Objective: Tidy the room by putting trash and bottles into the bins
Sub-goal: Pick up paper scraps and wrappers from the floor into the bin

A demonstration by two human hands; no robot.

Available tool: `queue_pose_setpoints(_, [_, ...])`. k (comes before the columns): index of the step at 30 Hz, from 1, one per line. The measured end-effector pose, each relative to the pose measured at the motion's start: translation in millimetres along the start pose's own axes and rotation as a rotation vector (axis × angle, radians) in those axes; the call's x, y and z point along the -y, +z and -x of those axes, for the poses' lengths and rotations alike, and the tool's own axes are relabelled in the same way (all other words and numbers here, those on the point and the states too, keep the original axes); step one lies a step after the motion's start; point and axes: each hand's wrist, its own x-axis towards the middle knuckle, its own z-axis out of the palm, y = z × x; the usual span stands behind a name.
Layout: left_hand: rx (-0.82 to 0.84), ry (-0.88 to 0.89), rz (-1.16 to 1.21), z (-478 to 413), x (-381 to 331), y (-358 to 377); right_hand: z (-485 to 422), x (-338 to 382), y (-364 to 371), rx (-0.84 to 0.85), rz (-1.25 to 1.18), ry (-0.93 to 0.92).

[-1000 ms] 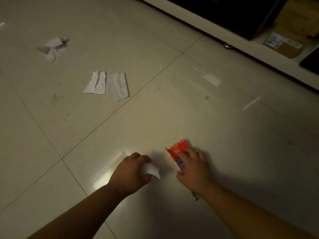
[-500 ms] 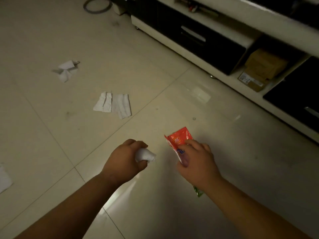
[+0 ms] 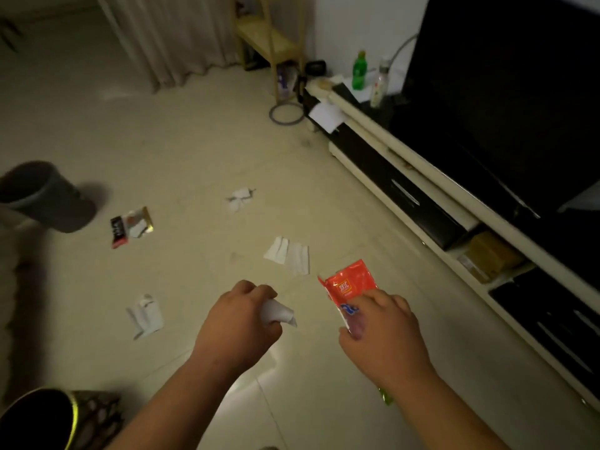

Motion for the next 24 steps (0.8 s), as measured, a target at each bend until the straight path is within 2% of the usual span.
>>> queue_pose_setpoints(5, [-0.122, -0.206, -0.014, 76.1, 37.5, -106.3, 5.9, 98.5, -53.3, 0.015, 0.022, -0.175])
queue_pose_setpoints(10, [-0.196, -0.422, 0.004, 171.0, 104.4, -169.5, 26.0, 216.7, -61.5, 0.084, 0.015, -0.378])
queue_pose_setpoints(17, [-0.295, -0.689, 0.111, 300.1, 235.1, -211.4, 70.0, 401.0, -9.2, 0.228, 0.010, -0.648])
queue_pose_setpoints(24, [-0.314, -0.855, 0.187, 380.8, 355.2, -228.7, 114.7, 545.9, 63.9, 0.314, 0.007, -0.789])
